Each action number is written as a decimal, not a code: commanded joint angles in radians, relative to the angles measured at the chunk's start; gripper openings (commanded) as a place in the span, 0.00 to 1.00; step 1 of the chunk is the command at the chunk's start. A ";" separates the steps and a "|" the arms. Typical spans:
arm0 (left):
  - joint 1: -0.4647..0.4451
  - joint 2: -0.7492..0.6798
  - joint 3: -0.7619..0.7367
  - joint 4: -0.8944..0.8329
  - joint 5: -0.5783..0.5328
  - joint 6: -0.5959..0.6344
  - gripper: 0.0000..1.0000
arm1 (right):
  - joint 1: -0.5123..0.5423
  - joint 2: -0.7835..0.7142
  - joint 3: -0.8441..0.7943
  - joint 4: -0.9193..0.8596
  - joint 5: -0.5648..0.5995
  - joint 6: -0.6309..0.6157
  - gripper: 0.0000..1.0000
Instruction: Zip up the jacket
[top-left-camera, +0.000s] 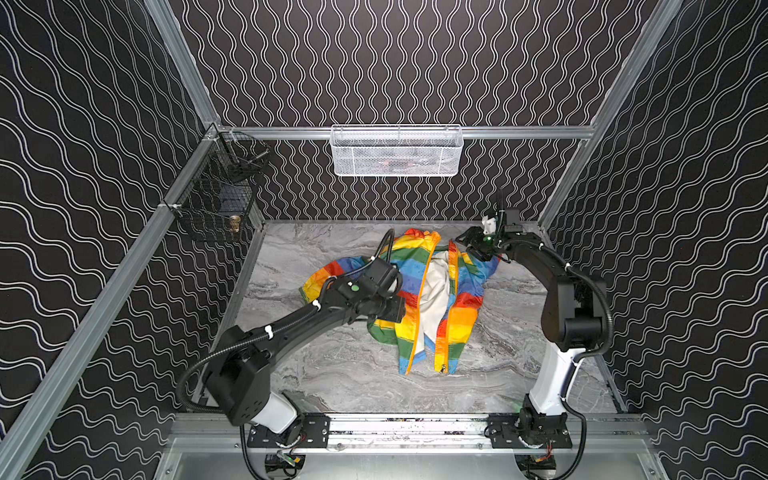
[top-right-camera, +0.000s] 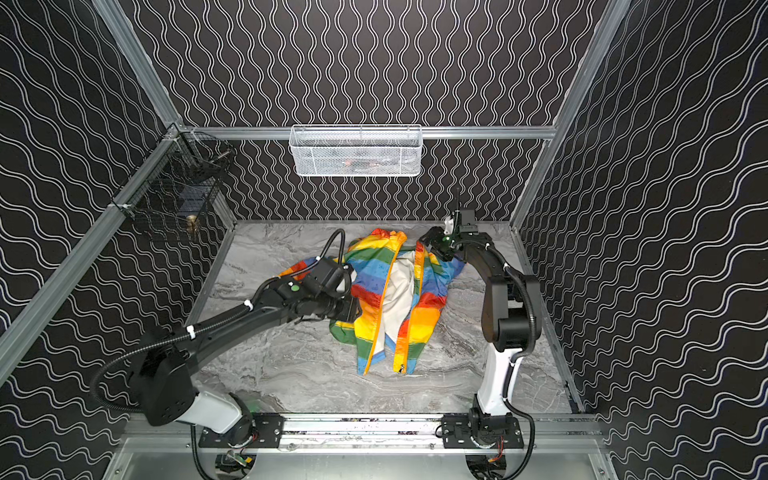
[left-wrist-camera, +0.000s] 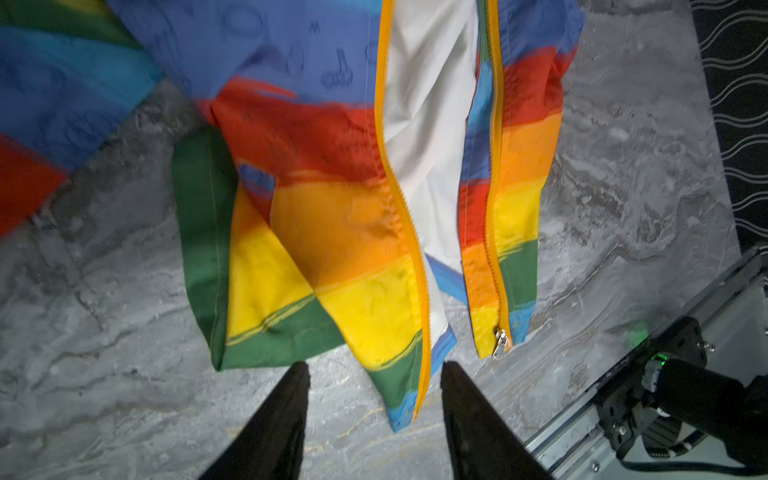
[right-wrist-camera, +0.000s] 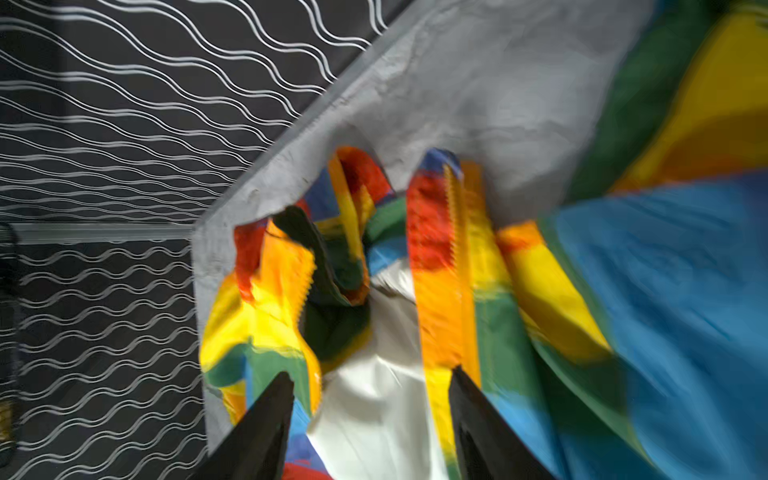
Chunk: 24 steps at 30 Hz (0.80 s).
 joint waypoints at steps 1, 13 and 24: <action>0.025 0.090 0.122 -0.002 0.059 0.088 0.53 | 0.001 -0.090 -0.090 -0.065 0.075 -0.064 0.57; 0.087 0.518 0.524 0.063 0.203 0.131 0.48 | 0.034 -0.149 -0.158 -0.132 0.184 -0.135 0.53; 0.254 0.667 0.537 0.223 0.289 0.026 0.41 | 0.111 0.201 0.248 -0.256 0.356 -0.142 0.67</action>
